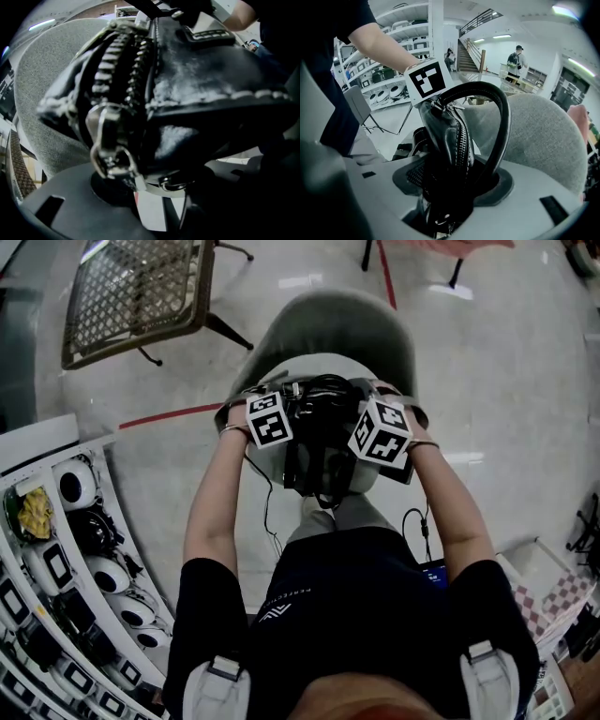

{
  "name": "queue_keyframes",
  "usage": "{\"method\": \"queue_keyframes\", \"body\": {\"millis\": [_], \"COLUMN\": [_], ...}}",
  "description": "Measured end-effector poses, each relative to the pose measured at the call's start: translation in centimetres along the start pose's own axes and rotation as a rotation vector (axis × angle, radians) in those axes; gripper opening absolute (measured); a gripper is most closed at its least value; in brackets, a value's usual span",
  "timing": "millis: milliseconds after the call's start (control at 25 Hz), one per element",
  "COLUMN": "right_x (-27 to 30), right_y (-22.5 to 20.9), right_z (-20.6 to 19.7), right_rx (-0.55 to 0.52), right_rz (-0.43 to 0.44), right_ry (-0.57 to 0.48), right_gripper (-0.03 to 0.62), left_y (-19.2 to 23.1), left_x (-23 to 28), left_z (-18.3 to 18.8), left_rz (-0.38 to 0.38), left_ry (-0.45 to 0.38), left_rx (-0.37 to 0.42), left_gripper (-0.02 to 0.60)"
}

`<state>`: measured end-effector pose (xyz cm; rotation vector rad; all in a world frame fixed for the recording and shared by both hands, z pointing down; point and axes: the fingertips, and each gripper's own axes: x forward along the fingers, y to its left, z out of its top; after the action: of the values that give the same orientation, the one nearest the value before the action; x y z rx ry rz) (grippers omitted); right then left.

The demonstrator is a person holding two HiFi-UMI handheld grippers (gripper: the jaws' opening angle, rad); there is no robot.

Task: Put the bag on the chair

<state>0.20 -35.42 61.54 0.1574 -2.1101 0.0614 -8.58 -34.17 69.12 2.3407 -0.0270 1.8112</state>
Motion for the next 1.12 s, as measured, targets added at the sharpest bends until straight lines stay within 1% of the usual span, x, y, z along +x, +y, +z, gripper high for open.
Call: {"method": "queue_keyframes", "body": {"millis": [200, 360, 520, 760, 880, 1000, 1120], "right_x": [-0.3, -0.6, -1.1, -2.2, -3.1, -4.1, -5.2], "right_y": [-0.6, -1.1, -0.9, -1.4, -1.8, -2.3, -2.1], "right_z": [0.2, 0.2, -0.1, 0.0, 0.2, 0.0, -0.4], "right_rx": [0.048, 0.093, 0.097, 0.123, 0.119, 0.122, 0.132], "right_rz": [-0.024, -0.040, -0.055, -0.123, -0.165, -0.203, -0.243], "right_ry": [-0.021, -0.019, -0.004, 0.002, -0.004, -0.007, -0.009], "right_gripper": [0.256, 0.264, 0.267, 0.275, 0.275, 0.275, 0.275], "left_y": [0.2, 0.4, 0.6, 1.1, 0.8, 1.0, 0.8], "left_x": [-0.4, -0.8, -1.6, -3.6, -4.3, -4.8, -5.8], "left_z": [-0.5, -0.4, -0.2, -0.6, -0.6, -0.5, -0.3], "left_rz": [0.036, 0.052, 0.095, 0.155, 0.182, 0.203, 0.229], "left_ry": [-0.009, -0.004, -0.016, -0.028, -0.031, -0.041, -0.063], "left_rx": [-0.039, -0.044, -0.048, -0.051, -0.049, -0.064, -0.086], "left_gripper": [0.296, 0.301, 0.311, 0.311, 0.302, 0.301, 0.276]}}
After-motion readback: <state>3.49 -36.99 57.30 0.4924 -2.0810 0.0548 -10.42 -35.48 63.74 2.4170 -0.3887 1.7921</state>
